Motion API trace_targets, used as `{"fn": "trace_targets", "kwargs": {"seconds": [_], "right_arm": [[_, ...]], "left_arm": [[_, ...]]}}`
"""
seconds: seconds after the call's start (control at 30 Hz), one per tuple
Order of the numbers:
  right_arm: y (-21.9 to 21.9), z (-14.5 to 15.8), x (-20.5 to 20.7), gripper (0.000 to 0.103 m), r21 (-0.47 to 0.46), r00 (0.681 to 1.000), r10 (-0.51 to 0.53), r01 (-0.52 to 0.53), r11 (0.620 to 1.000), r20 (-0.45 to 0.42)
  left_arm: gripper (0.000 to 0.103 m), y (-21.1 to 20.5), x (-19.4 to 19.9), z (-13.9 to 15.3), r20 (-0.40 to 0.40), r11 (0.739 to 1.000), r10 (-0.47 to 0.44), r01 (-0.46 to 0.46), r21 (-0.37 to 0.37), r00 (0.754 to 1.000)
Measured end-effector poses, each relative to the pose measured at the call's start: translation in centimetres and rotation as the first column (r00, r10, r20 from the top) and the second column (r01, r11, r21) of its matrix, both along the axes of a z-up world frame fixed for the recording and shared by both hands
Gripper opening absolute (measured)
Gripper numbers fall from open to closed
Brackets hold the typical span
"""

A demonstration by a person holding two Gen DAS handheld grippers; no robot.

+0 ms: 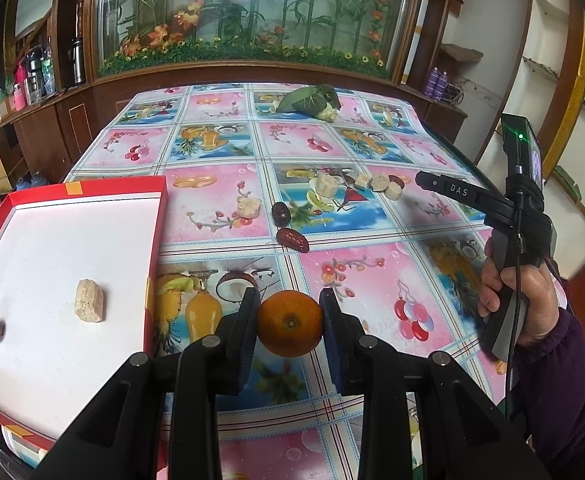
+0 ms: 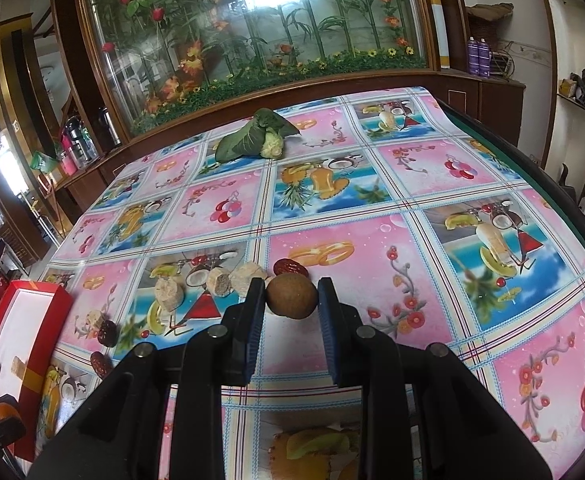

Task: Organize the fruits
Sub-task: 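Grasp a brown round fruit with the right tool while the left tool holds the orange, then carry the orange and brown fruit into the tray and open both tools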

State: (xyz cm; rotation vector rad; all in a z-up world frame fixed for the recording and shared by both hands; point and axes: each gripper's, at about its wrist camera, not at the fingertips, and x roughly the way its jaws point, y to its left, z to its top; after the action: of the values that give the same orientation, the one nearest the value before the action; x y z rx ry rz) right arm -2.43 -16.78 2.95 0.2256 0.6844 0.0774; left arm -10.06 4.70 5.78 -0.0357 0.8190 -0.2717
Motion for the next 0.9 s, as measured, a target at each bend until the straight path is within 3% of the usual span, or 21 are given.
{"fn": "trace_targets", "kwargs": {"seconds": [0.37, 0.53, 0.67, 0.73, 0.9], "right_arm": [[-0.4, -0.3, 0.2, 0.028, -0.009, 0.999, -0.034, 0.034, 0.999, -0.015], [1.3, 0.7, -0.5, 0.028, 0.005, 1.0, -0.028, 0.028, 1.0, -0.011], [7.1, 2.8, -1.9, 0.029, 0.028, 0.994, 0.108, -0.109, 0.994, 0.034], [11.7, 3.7, -2.6, 0.029, 0.038, 0.974, 0.221, -0.223, 0.974, 0.044], [22.4, 4.7, -4.2, 0.029, 0.062, 0.878, 0.477, -0.479, 0.876, 0.045]], "left_arm": [[0.03, 1.8, 0.0, -0.8, -0.02, 0.999, 0.009, -0.01, -0.031, 1.0], [0.03, 5.2, 0.0, 0.5, 0.016, 0.998, 0.058, -0.058, -0.038, 0.998], [0.03, 10.1, -0.5, 1.9, 0.062, 0.986, 0.168, -0.166, -0.031, 0.984], [0.03, 12.9, -0.9, 2.7, 0.094, 0.971, 0.236, -0.237, -0.003, 0.967], [0.03, 18.4, -1.5, 2.8, 0.11, 0.927, 0.366, -0.372, 0.037, 0.924]]}}
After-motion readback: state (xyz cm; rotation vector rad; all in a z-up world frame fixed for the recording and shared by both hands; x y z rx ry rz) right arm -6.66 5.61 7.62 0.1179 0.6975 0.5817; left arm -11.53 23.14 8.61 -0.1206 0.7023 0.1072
